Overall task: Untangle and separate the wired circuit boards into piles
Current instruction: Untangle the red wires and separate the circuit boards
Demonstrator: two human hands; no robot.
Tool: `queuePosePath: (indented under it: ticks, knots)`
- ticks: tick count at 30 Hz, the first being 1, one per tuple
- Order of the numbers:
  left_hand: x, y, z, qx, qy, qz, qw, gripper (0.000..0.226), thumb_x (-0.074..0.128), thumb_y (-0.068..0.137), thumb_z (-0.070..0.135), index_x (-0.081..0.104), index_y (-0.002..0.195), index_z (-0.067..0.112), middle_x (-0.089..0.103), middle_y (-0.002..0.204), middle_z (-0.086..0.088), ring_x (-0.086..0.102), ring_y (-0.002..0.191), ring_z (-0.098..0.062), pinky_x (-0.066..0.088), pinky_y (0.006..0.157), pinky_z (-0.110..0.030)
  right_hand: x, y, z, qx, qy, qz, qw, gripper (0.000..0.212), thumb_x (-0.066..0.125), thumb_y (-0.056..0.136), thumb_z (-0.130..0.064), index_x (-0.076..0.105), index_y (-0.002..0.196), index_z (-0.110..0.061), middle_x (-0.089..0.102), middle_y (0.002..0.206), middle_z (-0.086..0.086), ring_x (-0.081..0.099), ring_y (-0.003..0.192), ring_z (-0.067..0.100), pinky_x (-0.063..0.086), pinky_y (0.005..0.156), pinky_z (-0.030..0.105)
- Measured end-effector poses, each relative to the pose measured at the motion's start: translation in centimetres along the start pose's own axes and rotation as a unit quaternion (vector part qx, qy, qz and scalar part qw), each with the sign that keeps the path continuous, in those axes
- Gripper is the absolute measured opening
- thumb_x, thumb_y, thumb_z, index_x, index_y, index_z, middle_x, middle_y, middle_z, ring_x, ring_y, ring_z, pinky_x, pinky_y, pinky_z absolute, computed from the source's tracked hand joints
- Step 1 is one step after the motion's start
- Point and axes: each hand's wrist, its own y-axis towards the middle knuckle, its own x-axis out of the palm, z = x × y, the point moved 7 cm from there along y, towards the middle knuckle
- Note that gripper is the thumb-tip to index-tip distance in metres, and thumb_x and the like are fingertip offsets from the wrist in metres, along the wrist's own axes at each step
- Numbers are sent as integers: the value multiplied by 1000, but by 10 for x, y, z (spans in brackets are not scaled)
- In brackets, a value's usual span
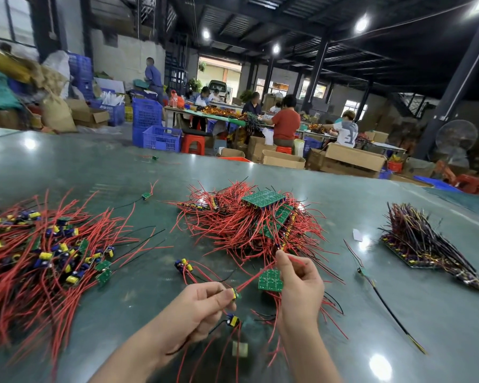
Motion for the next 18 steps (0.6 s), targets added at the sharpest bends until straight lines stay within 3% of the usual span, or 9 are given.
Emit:
queuePosePath:
  ticks: [3,6,9,15,18]
  knots:
    - [-9,1,4,49,109,53,991,20,60,85,24,58,74,8,37,43,10,26,37,-4,21,38,-13,-1,2,1,15,-30,-15,999,8,75,76,-14,68,73,-11,62,54,-9,52,52,-1,43,55,12]
    - [-22,-2,12,116,235,121,957,21,66,85,24,58,67,18,43,48,9,33,47,-5,26,51,-19,-3,4,7,61,-44,-21,997,6,75,77,-15,72,73,-11,60,55,-8,48,51,3,42,59,20]
    - [-31,-5,17,159,322,164,919,25,69,84,24,56,63,23,45,46,10,33,47,-5,25,51,-21,-5,8,9,92,-69,-40,993,7,74,77,-14,73,75,-8,58,56,1,43,53,11,40,56,22]
    - [-44,-1,19,169,384,192,887,27,70,83,26,53,62,27,50,48,14,39,47,-5,27,52,-23,0,6,-12,-27,-230,-83,969,9,76,76,-17,74,67,-17,67,61,4,49,54,8,43,58,27]
    - [-47,-1,19,172,377,195,889,27,70,83,25,54,62,25,48,46,12,37,46,-6,25,50,-20,4,2,-15,-49,-228,-90,968,11,74,78,-19,74,67,-19,69,61,1,51,54,6,43,57,23]
